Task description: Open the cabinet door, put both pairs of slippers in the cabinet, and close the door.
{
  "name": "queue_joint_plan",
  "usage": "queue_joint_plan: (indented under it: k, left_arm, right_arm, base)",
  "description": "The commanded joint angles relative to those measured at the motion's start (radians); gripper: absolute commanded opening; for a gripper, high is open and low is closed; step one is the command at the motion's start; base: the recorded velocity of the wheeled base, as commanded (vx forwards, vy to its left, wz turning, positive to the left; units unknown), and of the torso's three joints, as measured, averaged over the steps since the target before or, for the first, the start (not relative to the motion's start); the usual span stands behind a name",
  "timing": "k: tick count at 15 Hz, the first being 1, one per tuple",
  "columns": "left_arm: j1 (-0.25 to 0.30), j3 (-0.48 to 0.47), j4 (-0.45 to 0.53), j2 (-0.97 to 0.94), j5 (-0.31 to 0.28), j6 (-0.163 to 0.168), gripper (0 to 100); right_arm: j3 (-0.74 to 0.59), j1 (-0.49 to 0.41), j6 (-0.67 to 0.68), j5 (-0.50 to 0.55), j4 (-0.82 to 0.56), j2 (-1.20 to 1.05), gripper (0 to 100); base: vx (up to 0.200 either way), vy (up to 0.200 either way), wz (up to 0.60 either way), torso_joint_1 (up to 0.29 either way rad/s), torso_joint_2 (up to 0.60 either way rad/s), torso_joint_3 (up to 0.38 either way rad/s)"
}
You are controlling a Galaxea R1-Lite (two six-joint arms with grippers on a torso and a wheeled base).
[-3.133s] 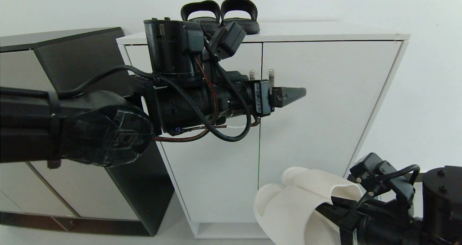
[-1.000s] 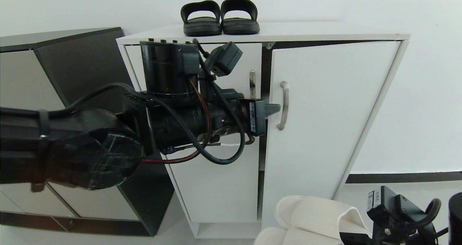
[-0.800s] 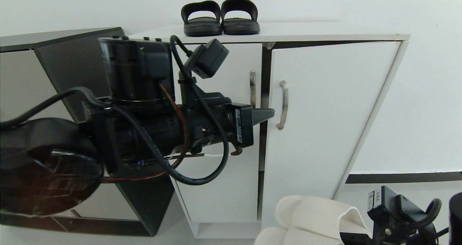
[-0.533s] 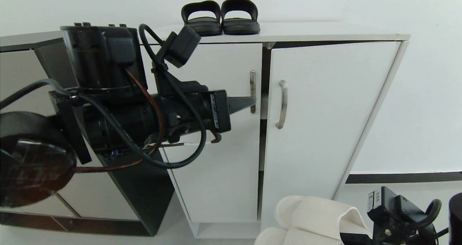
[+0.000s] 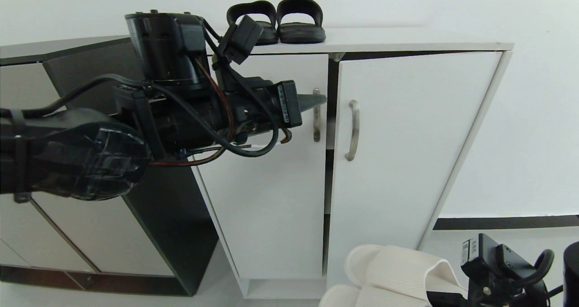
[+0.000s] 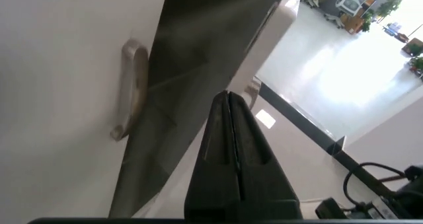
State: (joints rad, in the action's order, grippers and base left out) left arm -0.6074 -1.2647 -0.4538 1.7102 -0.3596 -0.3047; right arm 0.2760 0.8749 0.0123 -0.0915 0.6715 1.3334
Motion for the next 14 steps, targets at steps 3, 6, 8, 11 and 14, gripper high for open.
queue_joint_plan:
  k: [3,6,8,11,14]
  left_arm:
    - [-0.006,-0.105,0.021,0.094,0.002,-0.021,0]
    - [-0.006,-0.122,0.023,0.108,0.002,-0.019,0]
    - [-0.006,-0.151,0.027,0.123,0.008,-0.021,0]
    - [-0.006,-0.182,0.063,0.14,0.01,-0.021,0]
    - [-0.021,-0.185,0.063,0.143,0.01,-0.021,0]
  right_arm:
    - [0.0,0.001,0.0,-0.001,0.0,0.001,0]
    - [0.002,0.001,0.0,-0.001,0.0,0.001,0]
    - [0.002,0.001,0.0,-0.001,0.0,0.003,0]
    - [-0.012,0.055,0.0,0.006,-0.001,0.003,0]
    - [-0.057,0.118,-0.003,0.006,-0.026,-0.008,0]
  base:
    - [0.0,0.0,0.0,0.0,0.0,0.0]
    - [0.0,0.0,0.0,0.0,0.0,0.0]
    - [0.0,0.0,0.0,0.0,0.0,0.0]
    - [0.0,0.0,0.0,0.0,0.0,0.0]
    - [0.0,0.0,0.0,0.0,0.0,0.0]
